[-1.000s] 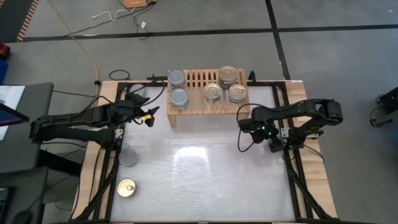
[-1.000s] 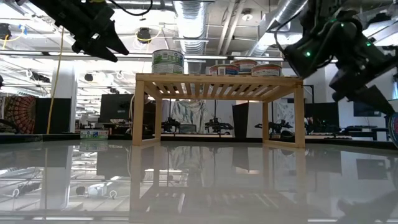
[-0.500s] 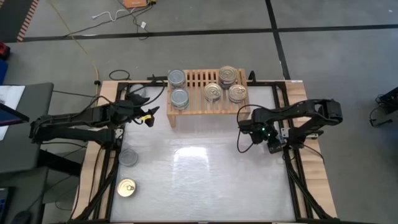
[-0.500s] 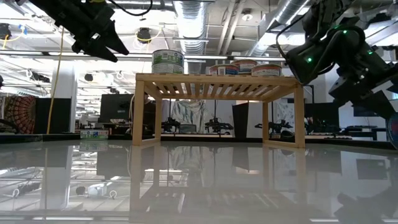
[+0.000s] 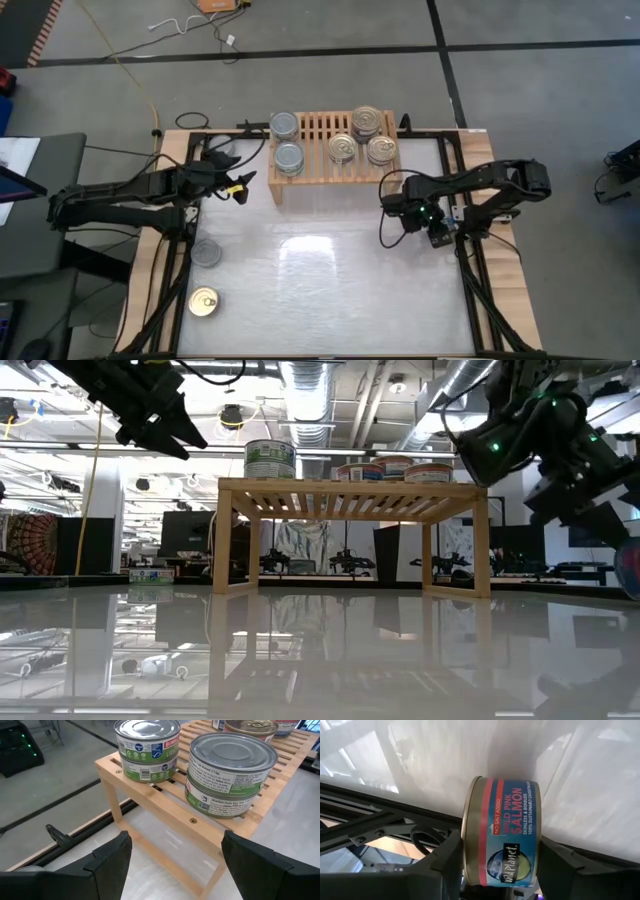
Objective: Stack canned seafood by type on shelf
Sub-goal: Stack the blue-pink tuna can on top of the other blue-pink tuna can on the shelf
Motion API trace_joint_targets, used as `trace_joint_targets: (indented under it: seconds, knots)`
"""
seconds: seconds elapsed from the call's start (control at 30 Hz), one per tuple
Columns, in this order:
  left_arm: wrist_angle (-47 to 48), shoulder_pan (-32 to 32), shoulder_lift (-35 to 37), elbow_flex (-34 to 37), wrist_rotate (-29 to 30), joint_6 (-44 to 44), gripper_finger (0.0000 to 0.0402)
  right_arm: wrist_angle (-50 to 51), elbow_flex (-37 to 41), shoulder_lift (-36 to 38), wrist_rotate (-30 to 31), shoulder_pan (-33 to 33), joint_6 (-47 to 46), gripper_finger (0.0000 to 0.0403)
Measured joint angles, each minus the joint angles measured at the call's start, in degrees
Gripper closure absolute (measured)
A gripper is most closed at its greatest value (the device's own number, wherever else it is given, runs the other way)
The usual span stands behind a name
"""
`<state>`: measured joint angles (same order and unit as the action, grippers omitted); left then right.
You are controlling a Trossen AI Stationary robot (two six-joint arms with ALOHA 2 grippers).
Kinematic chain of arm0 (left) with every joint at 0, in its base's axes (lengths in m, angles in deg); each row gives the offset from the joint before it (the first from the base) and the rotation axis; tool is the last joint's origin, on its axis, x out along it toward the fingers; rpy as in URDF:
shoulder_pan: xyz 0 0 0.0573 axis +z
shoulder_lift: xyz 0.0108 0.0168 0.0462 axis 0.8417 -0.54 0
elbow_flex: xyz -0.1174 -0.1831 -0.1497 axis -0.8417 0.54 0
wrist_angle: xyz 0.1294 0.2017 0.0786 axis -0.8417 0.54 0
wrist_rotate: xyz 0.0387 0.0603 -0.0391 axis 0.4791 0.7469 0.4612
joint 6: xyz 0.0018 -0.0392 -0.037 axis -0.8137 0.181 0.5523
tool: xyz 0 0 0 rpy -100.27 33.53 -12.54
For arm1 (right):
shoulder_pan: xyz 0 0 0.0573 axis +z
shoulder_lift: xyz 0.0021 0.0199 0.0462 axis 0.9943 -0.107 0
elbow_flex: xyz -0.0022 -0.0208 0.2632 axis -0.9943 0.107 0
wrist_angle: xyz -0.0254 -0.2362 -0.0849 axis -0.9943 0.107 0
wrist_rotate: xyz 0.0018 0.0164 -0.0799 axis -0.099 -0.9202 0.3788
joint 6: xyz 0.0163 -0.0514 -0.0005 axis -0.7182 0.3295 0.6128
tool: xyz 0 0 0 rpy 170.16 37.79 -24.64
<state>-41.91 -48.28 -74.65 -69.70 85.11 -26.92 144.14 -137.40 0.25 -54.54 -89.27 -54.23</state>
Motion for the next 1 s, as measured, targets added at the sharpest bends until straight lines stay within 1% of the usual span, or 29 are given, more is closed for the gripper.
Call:
trace_joint_targets:
  seconds: [0.07,0.13,0.23,0.33,0.43,0.53,0.63,0.77,0.87,0.97,1.0]
  knots:
    - [0.00,-0.02,0.00,0.00,0.02,-0.73,0.0104,0.41,-1.88,0.00,-0.16,0.31,-0.02,0.0185]
    - [0.00,-0.01,0.00,0.00,0.02,-1.25,0.0104,0.15,-4.57,0.00,-2.08,0.58,-0.15,0.0185]
    - [0.00,-0.02,0.00,0.00,0.02,-1.25,0.0104,-1.74,-9.56,0.00,-6.61,0.54,-3.14,0.0185]
    - [0.00,0.00,0.00,0.00,0.00,-1.25,0.0104,-5.89,-15.22,0.00,-11.94,0.44,-9.08,0.0185]
    - [0.00,-0.02,0.00,0.00,0.00,-1.25,0.0104,-13.72,-19.61,0.20,-16.15,0.44,-18.22,0.0185]
    - [-0.02,-0.01,0.00,0.00,0.00,-1.25,0.0104,-27.36,-20.93,1.72,-16.30,0.42,-29.49,0.0185]
    - [-0.02,0.00,0.00,0.00,0.00,-1.23,0.0104,-43.56,-19.42,4.36,-12.14,0.72,-37.55,0.0185]
    - [-0.02,-0.02,0.01,0.00,-0.02,-1.01,0.0104,-63.17,-13.67,8.47,-3.46,1.65,-44.35,0.0185]
    - [0.00,0.00,0.02,0.00,-0.02,-0.97,0.0104,-72.37,-8.15,11.54,6.12,2.78,-51.16,0.0185]
    - [0.02,0.00,0.00,0.01,-0.02,-0.87,0.0104,-80.15,-3.73,14.45,14.13,4.11,-57.92,0.0185]
    - [0.02,0.00,0.00,0.02,-0.02,-0.86,0.0104,-82.16,-2.81,15.62,15.92,4.39,-59.39,0.0185]
